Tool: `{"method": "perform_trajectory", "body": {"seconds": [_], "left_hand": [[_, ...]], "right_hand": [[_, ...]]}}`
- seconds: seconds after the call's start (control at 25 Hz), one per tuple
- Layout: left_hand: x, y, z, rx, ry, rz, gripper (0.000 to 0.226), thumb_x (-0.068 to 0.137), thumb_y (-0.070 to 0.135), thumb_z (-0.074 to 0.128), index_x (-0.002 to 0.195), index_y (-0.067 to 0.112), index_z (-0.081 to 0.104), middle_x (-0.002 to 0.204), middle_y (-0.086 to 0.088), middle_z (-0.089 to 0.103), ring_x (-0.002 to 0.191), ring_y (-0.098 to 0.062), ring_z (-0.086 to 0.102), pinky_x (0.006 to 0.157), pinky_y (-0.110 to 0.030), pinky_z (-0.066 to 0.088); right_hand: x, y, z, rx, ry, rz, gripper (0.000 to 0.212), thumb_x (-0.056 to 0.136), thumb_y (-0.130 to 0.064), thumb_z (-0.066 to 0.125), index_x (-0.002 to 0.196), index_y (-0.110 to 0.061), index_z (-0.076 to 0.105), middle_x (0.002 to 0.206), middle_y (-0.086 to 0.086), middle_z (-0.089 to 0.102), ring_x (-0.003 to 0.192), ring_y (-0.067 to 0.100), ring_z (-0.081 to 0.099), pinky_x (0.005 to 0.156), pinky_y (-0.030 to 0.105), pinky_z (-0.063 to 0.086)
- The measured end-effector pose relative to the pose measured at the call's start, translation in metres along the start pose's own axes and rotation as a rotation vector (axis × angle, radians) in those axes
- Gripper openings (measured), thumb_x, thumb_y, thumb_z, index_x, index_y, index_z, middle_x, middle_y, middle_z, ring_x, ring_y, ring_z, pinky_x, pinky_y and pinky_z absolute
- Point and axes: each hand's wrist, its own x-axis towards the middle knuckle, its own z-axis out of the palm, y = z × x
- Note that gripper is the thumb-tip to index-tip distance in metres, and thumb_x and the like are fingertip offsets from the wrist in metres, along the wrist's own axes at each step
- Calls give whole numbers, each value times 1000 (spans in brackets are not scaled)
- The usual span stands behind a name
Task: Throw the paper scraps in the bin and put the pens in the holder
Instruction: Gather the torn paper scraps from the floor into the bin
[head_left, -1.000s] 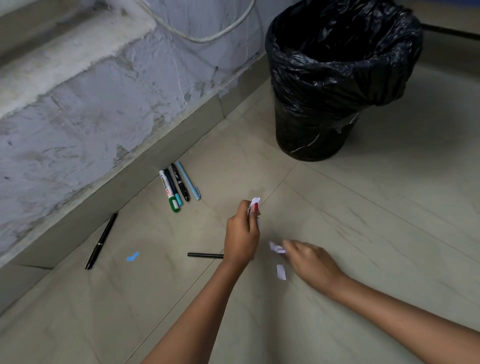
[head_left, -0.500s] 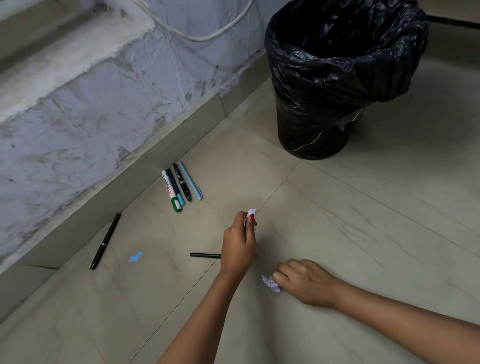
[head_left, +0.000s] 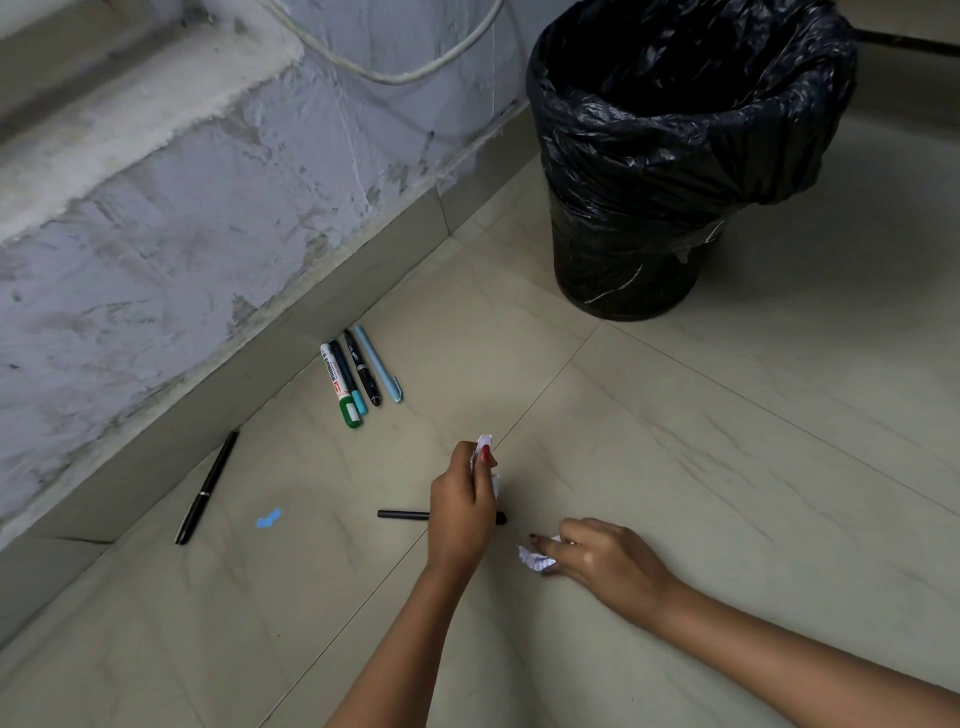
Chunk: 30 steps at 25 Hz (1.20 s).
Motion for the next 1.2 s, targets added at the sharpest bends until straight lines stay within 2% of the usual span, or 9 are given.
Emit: {"method": "perform_trajectory", "body": {"seconds": [0.16, 0.32, 0.48, 0.56, 0.68, 0.84, 0.92, 1.04, 1.2], "left_hand": [[2, 1, -2, -1, -9, 15, 28, 97, 28, 39, 69, 26, 43, 47, 7, 42, 41, -6, 42, 44, -16, 31], [2, 4, 2, -20, -26, 4, 30, 97, 28, 39, 67, 29, 41, 46, 7, 41, 40, -8, 38, 46, -24, 33], [1, 8, 9, -33, -35, 14, 32, 97, 28, 39, 65, 28, 39, 45, 7, 40, 39, -8, 37, 48, -28, 34], [2, 11, 11, -30, -35, 25, 31, 97, 29, 39, 65, 27, 40, 45, 7, 40, 40, -8, 37, 49, -28, 34], [5, 14, 12, -34, -19, 29, 32, 97, 28, 39, 64, 28, 39, 46, 7, 39, 41, -9, 36, 50, -28, 33], [3, 15, 13, -35, -24, 29, 31, 96, 30, 39, 65, 27, 40, 46, 6, 38, 40, -9, 35, 48, -28, 30], [5, 24, 12, -66, -9, 24, 31, 96, 27, 39, 65, 23, 41, 47, 7, 36, 41, -8, 37, 47, -27, 28], [28, 71, 12, -164, 78, 104, 29, 96, 22, 41, 68, 17, 50, 53, 7, 43, 49, -5, 42, 49, -26, 32], [85, 212, 7, -427, 111, 413, 37, 95, 18, 46, 59, 22, 44, 49, 10, 44, 48, 0, 38, 49, -17, 29]], "right_hand": [[-2, 2, -6, 105, 159, 166, 28, 86, -36, 51, 79, -21, 74, 55, -3, 53, 57, 7, 58, 49, 18, 42], [-1, 7, -15, 117, 227, 272, 12, 75, -27, 66, 66, -20, 67, 55, -1, 56, 52, 9, 58, 45, 20, 40], [9, 4, -21, -69, 95, 315, 34, 77, -39, 59, 56, -15, 44, 50, -1, 52, 37, 15, 49, 36, 21, 25], [14, 3, -25, -87, 57, 310, 39, 84, -33, 63, 65, -16, 34, 60, 4, 59, 48, 22, 59, 42, 22, 25], [20, 7, -31, -8, -63, 481, 28, 95, -24, 48, 78, -10, 32, 82, 11, 59, 78, 36, 59, 57, 31, 35], [24, 2, -42, -5, -123, 546, 23, 94, -16, 46, 79, -9, 30, 77, 7, 45, 68, 30, 40, 57, 29, 30], [27, -1, -56, 157, -111, 599, 26, 89, -13, 54, 71, -13, 36, 68, 6, 48, 63, 26, 48, 54, 26, 32], [53, -7, -114, 440, 101, 656, 38, 82, -10, 66, 58, -21, 40, 52, -5, 46, 39, -4, 52, 49, 15, 38], [121, -16, -258, 400, 566, 338, 37, 81, -12, 68, 57, -25, 42, 54, -11, 47, 51, -1, 51, 57, 28, 45]]}}
